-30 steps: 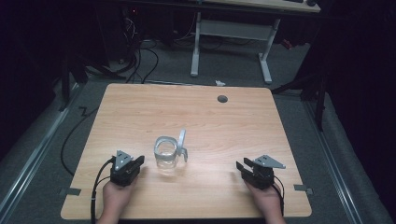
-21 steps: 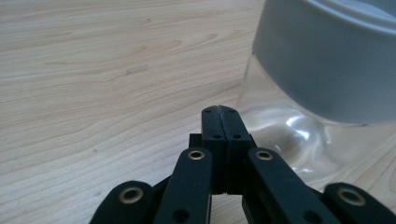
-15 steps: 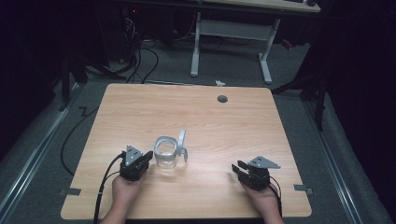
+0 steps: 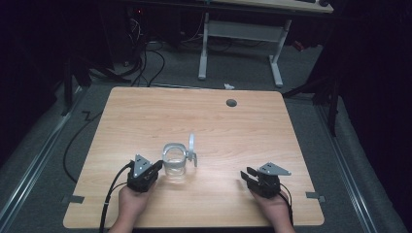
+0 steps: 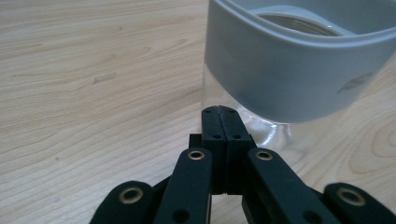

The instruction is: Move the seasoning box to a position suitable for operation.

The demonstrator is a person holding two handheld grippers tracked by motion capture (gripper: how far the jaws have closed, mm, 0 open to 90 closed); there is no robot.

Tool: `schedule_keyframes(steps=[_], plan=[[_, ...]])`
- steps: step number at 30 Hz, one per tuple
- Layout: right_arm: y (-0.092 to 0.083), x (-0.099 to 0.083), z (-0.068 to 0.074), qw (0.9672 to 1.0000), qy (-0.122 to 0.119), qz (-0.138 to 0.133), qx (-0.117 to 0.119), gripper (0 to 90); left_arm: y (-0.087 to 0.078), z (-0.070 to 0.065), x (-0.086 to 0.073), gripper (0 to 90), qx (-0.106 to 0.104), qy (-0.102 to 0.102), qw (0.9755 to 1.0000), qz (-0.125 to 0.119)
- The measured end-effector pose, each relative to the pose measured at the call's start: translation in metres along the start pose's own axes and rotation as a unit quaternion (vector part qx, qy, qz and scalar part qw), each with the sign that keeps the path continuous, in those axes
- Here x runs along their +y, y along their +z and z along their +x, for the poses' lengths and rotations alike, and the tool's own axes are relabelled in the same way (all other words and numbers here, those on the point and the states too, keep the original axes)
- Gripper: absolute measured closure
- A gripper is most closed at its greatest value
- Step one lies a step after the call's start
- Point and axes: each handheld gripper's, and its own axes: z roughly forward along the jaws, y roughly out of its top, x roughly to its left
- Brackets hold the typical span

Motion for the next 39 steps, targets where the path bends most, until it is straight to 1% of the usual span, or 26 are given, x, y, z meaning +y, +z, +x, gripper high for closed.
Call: schedule_keyframes(steps=[2,3,4,5,9,10,11,12,13,17,18,21,22,24,25,26,27,28,29,30,31,35,36,37,38,39], plan=[[-0.003,0.001,0.000,1.0000,0.006,-0.007,0.001,64.9,-0.003,-0.007,-0.004,90.0,-0.007,-0.001,1.0000,0.003],[-0.003,0.001,0.000,1.0000,0.006,-0.007,0.001,64.9,-0.003,-0.007,-0.004,90.0,-0.007,-0.001,1.0000,0.003],[-0.003,0.001,0.000,0.9999,0.005,-0.010,0.000,64.8,-0.005,-0.012,-0.007,90.0,-0.012,-0.001,0.9999,0.006],[-0.003,0.001,0.000,0.9999,0.005,-0.010,0.000,64.8,-0.005,-0.012,-0.007,90.0,-0.012,-0.001,0.9999,0.006],[-0.002,0.001,0.001,1.0000,0.000,-0.006,-0.005,65.0,-0.010,-0.026,-0.014,90.0,-0.029,0.003,0.9995,0.014],[-0.002,0.001,0.002,0.9999,-0.005,-0.003,-0.010,65.1,-0.009,-0.031,-0.016,90.0,-0.036,0.002,0.9992,0.017],[-0.002,0.001,0.002,0.9999,-0.005,-0.003,-0.010,65.1,-0.009,-0.031,-0.016,90.0,-0.036,0.002,0.9992,0.017],[-0.001,0.001,0.002,0.9999,-0.007,-0.004,-0.011,65.8,-0.008,-0.037,-0.018,90.0,-0.043,0.004,0.9989,0.020],[-0.001,0.001,0.002,0.9999,-0.007,-0.004,-0.011,65.8,-0.008,-0.037,-0.018,90.0,-0.043,0.004,0.9989,0.020],[-0.002,0.001,0.002,0.9998,-0.004,-0.007,-0.017,67.9,-0.004,-0.048,-0.022,90.0,-0.054,0.005,0.9982,0.027],[-0.002,0.001,0.002,0.9997,-0.006,-0.010,-0.021,69.2,-0.003,-0.053,-0.026,90.0,-0.060,0.011,0.9976,0.033],[-0.003,0.001,0.001,0.9997,-0.004,-0.013,-0.021,70.4,-0.003,-0.054,-0.026,90.0,-0.060,0.009,0.9977,0.030],[-0.003,0.001,0.001,0.9997,-0.009,-0.014,-0.019,70.4,-0.003,-0.051,-0.025,90.0,-0.055,0.007,0.9981,0.027],[-0.003,0.001,0.001,0.9997,-0.008,-0.013,-0.019,70.4,-0.002,-0.041,-0.021,90.0,-0.039,0.007,0.9990,0.021],[-0.003,0.001,0.001,0.9998,-0.007,-0.011,-0.018,72.0,0.003,-0.029,-0.015,90.0,-0.021,0.003,0.9997,0.013],[-0.002,0.001,0.001,0.9998,-0.007,-0.011,-0.018,73.0,0.007,-0.024,-0.012,90.0,-0.013,0.001,0.9999,0.011],[-0.002,0.001,0.001,0.9998,-0.007,-0.011,-0.018,73.0,0.007,-0.024,-0.012,90.0,-0.013,0.001,0.9999,0.011],[-0.002,0.001,0.001,0.9998,-0.005,-0.010,-0.017,73.6,0.011,-0.019,-0.010,90.0,-0.003,0.008,0.9999,0.011],[-0.002,0.001,0.000,0.9998,0.006,-0.007,-0.017,74.8,0.016,-0.014,-0.009,90.0,0.002,0.007,1.0000,0.005],[-0.002,0.001,0.000,0.9998,0.006,-0.007,-0.017,74.8,0.021,-0.010,-0.007,90.0,0.006,0.001,1.0000,0.006],[-0.002,0.002,0.001,0.9998,0.005,-0.008,-0.020,78.4,0.026,-0.007,-0.006,90.0,0.010,-0.002,0.9999,0.009],[-0.003,0.002,0.001,0.9998,0.003,-0.007,-0.019,80.2,0.040,-0.005,-0.005,90.0,0.006,0.002,0.9999,0.012],[-0.003,0.002,0.002,0.9998,-0.003,-0.008,-0.017,81.7,0.043,-0.008,-0.004,90.0,0.000,0.002,0.9999,0.014],[-0.003,0.002,0.002,0.9998,-0.003,-0.008,-0.017,81.7,0.043,-0.008,-0.004,90.0,0.000,0.002,0.9999,0.014],[-0.003,0.001,0.004,0.9997,-0.014,-0.008,-0.021,85.4,0.043,-0.009,-0.004,90.0,-0.003,0.003,0.9999,0.014],[-0.003,0.001,0.004,0.9997,-0.014,-0.008,-0.021,85.4,0.042,-0.010,-0.004,90.0,-0.006,0.001,0.9999,0.013]])
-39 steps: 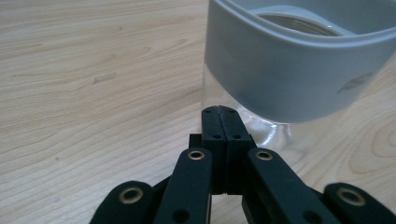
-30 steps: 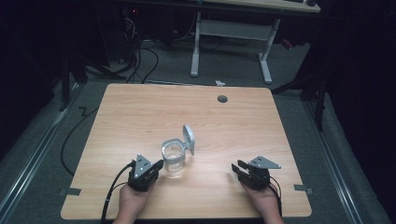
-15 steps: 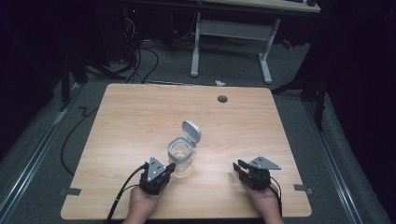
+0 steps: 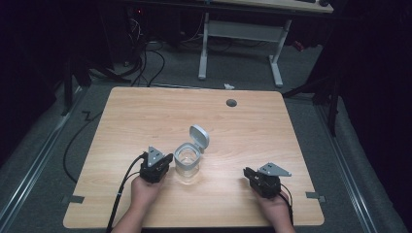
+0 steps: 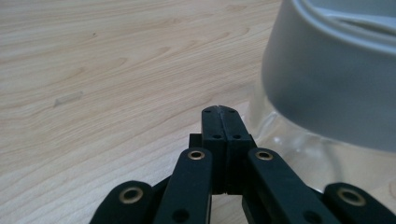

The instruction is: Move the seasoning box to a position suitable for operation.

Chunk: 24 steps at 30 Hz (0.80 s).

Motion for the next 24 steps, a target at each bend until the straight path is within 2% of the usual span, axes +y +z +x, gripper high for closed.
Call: schedule_keyframes(steps=[3,12,24], plan=[[0.000,-0.001,0.001,1.0000,-0.008,0.000,0.004,87.2,-0.002,-0.003,-0.002,90.0,-0.005,0.003,1.0000,0.004],[0.000,-0.002,-0.001,0.9999,0.004,0.000,0.011,84.4,-0.015,-0.011,-0.011,90.0,-0.011,0.010,0.9999,0.007],[0.001,-0.002,0.001,0.9998,-0.006,-0.001,0.018,83.9,-0.030,-0.031,-0.022,90.0,-0.029,0.014,0.9994,0.012]])
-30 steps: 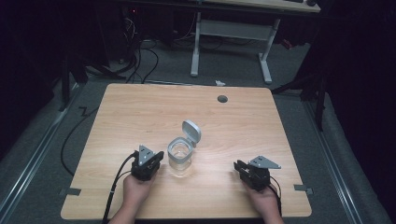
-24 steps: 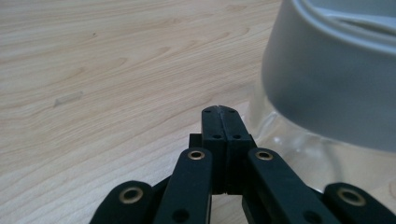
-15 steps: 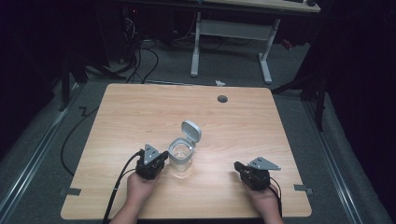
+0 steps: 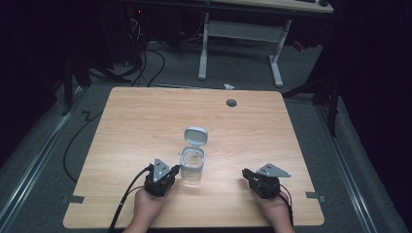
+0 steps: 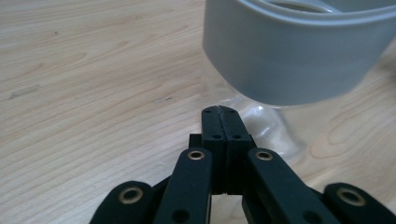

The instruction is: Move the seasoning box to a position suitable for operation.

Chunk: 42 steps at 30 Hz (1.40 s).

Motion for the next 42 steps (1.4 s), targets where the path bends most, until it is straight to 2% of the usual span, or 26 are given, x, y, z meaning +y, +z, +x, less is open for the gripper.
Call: schedule_keyframes(steps=[8,18,22,26,27,28,29,34,35,38,42], plan=[[0.001,0.000,0.001,1.0000,-0.005,0.001,0.004,83.9,-0.003,-0.010,-0.005,90.0,-0.011,0.000,0.9999,0.004],[0.001,0.000,0.001,1.0000,-0.005,0.002,0.005,83.9,-0.005,-0.009,-0.006,90.0,-0.010,-0.004,0.9999,0.000],[0.001,0.000,0.002,1.0000,-0.005,0.000,0.007,83.8,-0.012,-0.007,-0.006,88.4,-0.012,-0.011,0.9999,0.001],[0.001,0.001,0.004,0.9999,-0.006,-0.002,0.008,83.9,-0.021,-0.012,-0.011,87.7,-0.017,-0.011,0.9998,0.003],[0.000,0.002,0.006,0.9999,-0.007,-0.004,0.013,85.2,-0.025,-0.017,-0.017,87.8,-0.025,-0.001,0.9996,0.008],[0.000,0.002,0.006,0.9999,-0.007,-0.004,0.013,85.2,-0.025,-0.017,-0.017,87.8,-0.025,-0.001,0.9996,0.008],[-0.002,0.005,0.011,0.9996,-0.008,-0.014,0.024,86.7,-0.026,-0.020,-0.019,87.8,-0.028,0.000,0.9996,0.009],[-0.004,0.014,0.022,0.9985,-0.010,-0.036,0.041,88.6,-0.021,-0.019,-0.020,87.9,-0.032,0.002,0.9994,0.014],[-0.002,0.019,0.028,0.9980,-0.022,-0.041,0.042,89.8,-0.018,-0.018,-0.021,88.8,-0.034,0.007,0.9992,0.020],[0.001,0.024,0.034,0.9977,-0.033,-0.037,0.046,90.0,-0.015,-0.019,-0.023,89.2,-0.036,0.011,0.9990,0.024],[0.009,0.033,0.040,0.9976,-0.036,-0.032,0.050,90.0,-0.014,-0.019,-0.024,89.9,-0.040,0.012,0.9988,0.025]])
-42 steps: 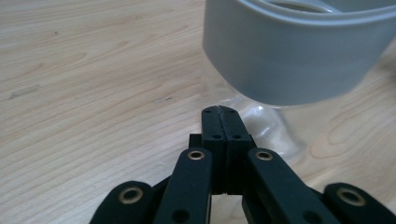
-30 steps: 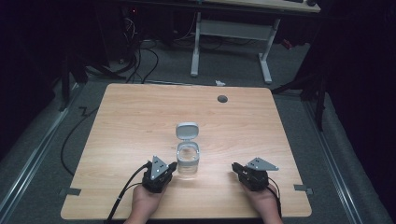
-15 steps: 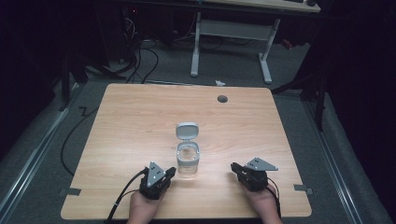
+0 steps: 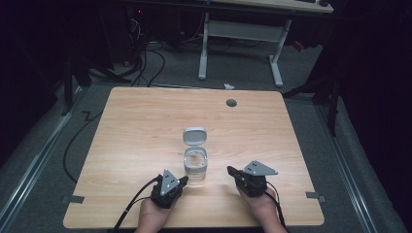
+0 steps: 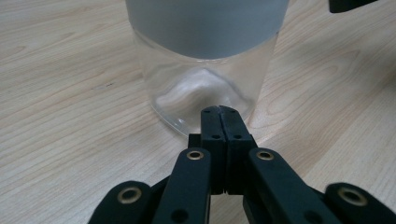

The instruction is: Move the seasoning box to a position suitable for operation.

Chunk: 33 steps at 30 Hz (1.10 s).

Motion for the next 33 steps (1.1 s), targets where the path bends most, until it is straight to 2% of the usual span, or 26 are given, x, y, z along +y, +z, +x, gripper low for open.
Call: schedule_keyframes(steps=[6,7,13,18,20,25,33], plan=[[0.016,0.014,0.004,0.9999,-0.008,0.007,-0.010,90.0,0.001,-0.002,0.005,89.9,-0.011,-0.020,0.9997,0.007],[0.018,0.017,0.003,0.9999,-0.007,0.006,-0.013,90.0,0.002,-0.003,0.005,90.0,-0.012,-0.015,0.9998,0.008],[0.029,0.039,-0.004,0.9998,0.006,-0.005,-0.020,90.0,0.005,-0.004,0.002,90.0,-0.017,-0.013,0.9997,0.010],[0.036,0.049,-0.007,0.9996,0.006,-0.012,-0.027,89.4,0.004,-0.005,-0.001,90.0,-0.018,-0.010,0.9997,0.011],[0.041,0.056,-0.008,0.9994,0.014,-0.017,-0.026,89.2,0.005,-0.003,0.001,90.0,-0.016,-0.024,0.9996,0.009],[0.050,0.066,-0.012,0.9991,0.025,-0.025,-0.025,89.5,0.004,-0.003,0.001,89.9,-0.014,-0.022,0.9996,0.006],[0.065,0.086,-0.009,0.9989,0.024,-0.031,-0.025,89.7,0.005,-0.002,0.001,90.0,-0.011,-0.023,0.9996,0.005]])
